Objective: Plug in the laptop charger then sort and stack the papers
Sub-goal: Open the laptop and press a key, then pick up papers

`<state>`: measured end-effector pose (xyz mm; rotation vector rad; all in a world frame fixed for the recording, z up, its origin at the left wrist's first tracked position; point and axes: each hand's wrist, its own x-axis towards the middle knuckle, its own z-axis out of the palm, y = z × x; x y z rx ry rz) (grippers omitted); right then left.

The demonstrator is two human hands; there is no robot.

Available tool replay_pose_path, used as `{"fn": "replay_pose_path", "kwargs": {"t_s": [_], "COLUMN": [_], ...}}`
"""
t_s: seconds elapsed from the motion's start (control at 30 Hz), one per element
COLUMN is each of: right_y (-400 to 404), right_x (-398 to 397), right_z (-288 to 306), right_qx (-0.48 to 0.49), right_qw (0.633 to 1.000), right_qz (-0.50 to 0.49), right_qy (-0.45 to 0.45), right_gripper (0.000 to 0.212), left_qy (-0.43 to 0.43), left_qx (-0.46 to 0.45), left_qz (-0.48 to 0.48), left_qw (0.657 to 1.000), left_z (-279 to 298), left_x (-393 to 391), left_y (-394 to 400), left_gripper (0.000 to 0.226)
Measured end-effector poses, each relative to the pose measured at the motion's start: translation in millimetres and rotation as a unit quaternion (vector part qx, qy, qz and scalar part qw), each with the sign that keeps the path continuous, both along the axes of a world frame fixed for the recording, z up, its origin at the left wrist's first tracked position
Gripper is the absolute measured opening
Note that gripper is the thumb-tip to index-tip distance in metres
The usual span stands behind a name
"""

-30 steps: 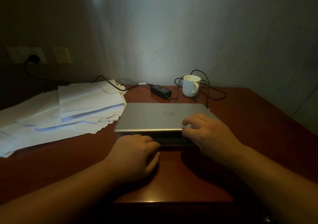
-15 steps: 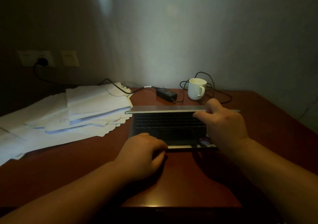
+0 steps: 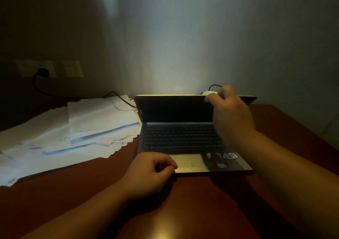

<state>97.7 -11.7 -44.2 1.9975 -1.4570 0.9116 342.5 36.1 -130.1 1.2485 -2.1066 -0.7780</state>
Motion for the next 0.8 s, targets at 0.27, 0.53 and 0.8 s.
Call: {"fn": "replay_pose_path", "kwargs": {"t_s": [0.27,0.53,0.8], "right_y": [-33.4,-66.5,-114.4], "right_x": [21.0,25.8,21.6], "right_z": [13.6,9.1,11.5], "right_qx": [0.074,0.192,0.273], "right_qw": [0.994,0.977,0.957], "right_qz": [-0.054,-0.086,-0.092], "right_qy": [-0.051,0.018,0.038], "right_gripper": [0.054,0.098,0.103], "left_qy": [0.137,0.197,0.194], "left_qx": [0.165,0.225,0.213], "left_qz": [0.001,0.018,0.002], "left_qw": [0.977,0.954,0.958], "left_z": [13.2,15.2,15.4], "left_x": [6.1,10.1,11.2], "left_y": [-0.8,-1.9,-4.9], "left_gripper": [0.017,0.024,0.024]}}
